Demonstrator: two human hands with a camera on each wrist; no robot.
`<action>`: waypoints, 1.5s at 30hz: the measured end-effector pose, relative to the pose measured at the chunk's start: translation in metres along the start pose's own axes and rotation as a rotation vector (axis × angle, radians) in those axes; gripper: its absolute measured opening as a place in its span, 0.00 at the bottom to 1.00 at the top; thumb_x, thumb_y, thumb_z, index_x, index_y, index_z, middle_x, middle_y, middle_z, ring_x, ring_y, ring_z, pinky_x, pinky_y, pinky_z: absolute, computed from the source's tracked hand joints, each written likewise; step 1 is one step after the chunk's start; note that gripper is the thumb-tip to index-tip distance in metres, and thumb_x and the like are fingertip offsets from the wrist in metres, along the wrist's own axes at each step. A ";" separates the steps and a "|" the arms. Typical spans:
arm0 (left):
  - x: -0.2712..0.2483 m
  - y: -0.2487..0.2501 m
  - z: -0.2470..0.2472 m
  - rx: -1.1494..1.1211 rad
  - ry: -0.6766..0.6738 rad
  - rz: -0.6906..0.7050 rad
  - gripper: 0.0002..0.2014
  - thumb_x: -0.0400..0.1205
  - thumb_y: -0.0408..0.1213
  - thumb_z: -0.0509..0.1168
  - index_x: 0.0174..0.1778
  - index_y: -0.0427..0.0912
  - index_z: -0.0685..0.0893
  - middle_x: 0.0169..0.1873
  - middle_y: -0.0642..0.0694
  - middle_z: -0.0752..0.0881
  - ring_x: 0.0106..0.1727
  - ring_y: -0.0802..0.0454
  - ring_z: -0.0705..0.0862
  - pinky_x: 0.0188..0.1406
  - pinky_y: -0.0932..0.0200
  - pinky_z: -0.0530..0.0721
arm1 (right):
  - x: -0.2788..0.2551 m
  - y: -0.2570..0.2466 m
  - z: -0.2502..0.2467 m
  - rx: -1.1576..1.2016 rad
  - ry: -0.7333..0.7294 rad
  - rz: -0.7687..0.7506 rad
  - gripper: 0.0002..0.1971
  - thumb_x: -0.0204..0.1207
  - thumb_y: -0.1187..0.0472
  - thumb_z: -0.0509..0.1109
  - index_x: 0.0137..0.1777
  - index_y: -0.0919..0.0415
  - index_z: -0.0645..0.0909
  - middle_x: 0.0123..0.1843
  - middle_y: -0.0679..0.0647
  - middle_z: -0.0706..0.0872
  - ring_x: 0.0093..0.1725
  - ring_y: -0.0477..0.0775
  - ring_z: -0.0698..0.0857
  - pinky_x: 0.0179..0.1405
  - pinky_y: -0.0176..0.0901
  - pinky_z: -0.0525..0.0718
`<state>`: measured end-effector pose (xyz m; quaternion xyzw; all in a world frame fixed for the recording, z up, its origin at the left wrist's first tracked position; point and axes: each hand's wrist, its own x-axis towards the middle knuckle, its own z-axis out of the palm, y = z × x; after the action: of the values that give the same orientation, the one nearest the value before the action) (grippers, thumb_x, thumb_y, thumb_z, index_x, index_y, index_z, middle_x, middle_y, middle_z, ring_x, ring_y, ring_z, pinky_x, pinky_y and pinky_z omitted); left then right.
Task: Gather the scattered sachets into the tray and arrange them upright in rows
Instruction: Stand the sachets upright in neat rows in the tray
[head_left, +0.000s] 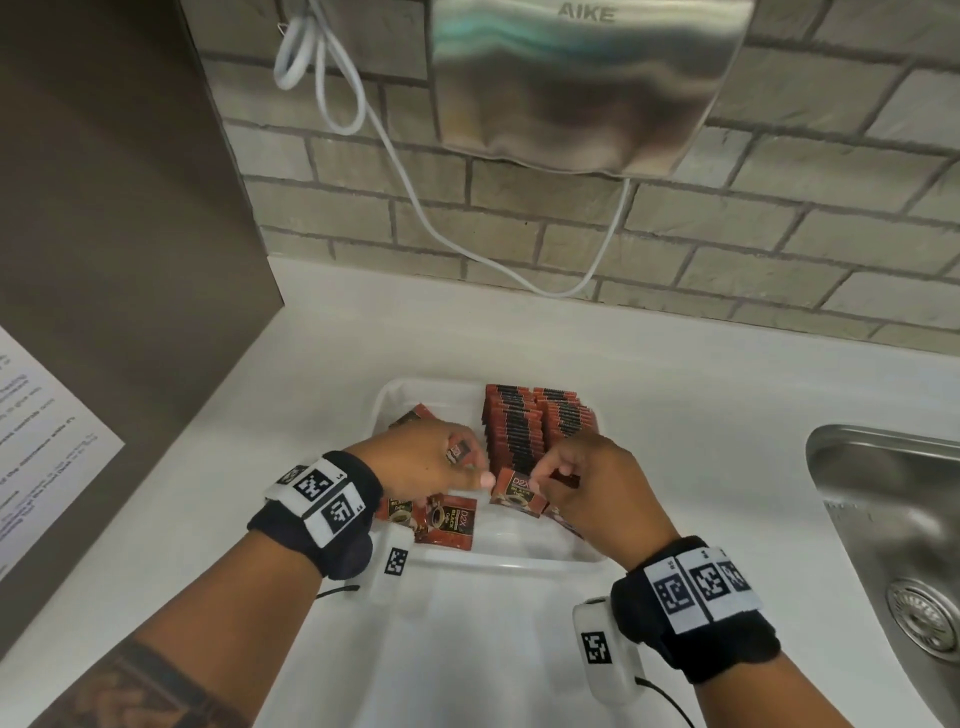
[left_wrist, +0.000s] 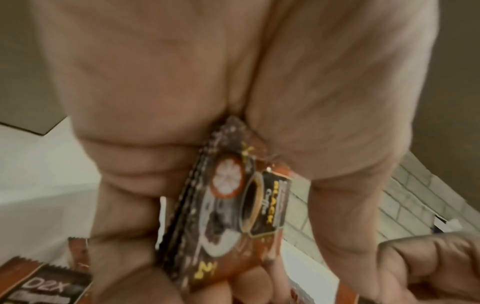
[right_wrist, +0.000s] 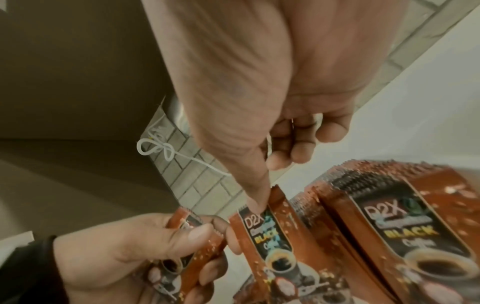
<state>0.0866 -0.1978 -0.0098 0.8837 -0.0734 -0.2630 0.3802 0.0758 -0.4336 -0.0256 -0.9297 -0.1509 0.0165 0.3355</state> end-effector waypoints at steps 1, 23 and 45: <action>0.001 0.002 0.003 0.046 -0.038 0.010 0.12 0.79 0.59 0.72 0.52 0.58 0.88 0.55 0.54 0.84 0.49 0.51 0.87 0.40 0.56 0.91 | 0.001 0.002 0.003 -0.024 -0.002 -0.002 0.06 0.71 0.62 0.80 0.37 0.50 0.89 0.41 0.42 0.84 0.43 0.39 0.79 0.40 0.25 0.72; 0.037 0.024 0.041 0.477 -0.393 -0.134 0.25 0.80 0.58 0.67 0.74 0.61 0.81 0.66 0.54 0.85 0.64 0.49 0.84 0.69 0.48 0.83 | 0.004 0.025 0.028 -0.070 0.017 0.033 0.09 0.69 0.62 0.82 0.40 0.47 0.87 0.46 0.41 0.78 0.50 0.42 0.74 0.46 0.23 0.69; 0.015 0.028 0.007 0.223 -0.257 -0.131 0.10 0.85 0.41 0.66 0.59 0.50 0.88 0.43 0.47 0.87 0.43 0.50 0.89 0.50 0.55 0.90 | 0.000 0.011 -0.005 0.093 0.123 -0.041 0.08 0.72 0.65 0.80 0.44 0.50 0.88 0.42 0.39 0.85 0.47 0.39 0.82 0.45 0.21 0.75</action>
<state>0.0973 -0.2265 0.0002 0.8822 -0.0923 -0.3884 0.2494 0.0792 -0.4451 -0.0286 -0.9090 -0.1479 -0.0406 0.3875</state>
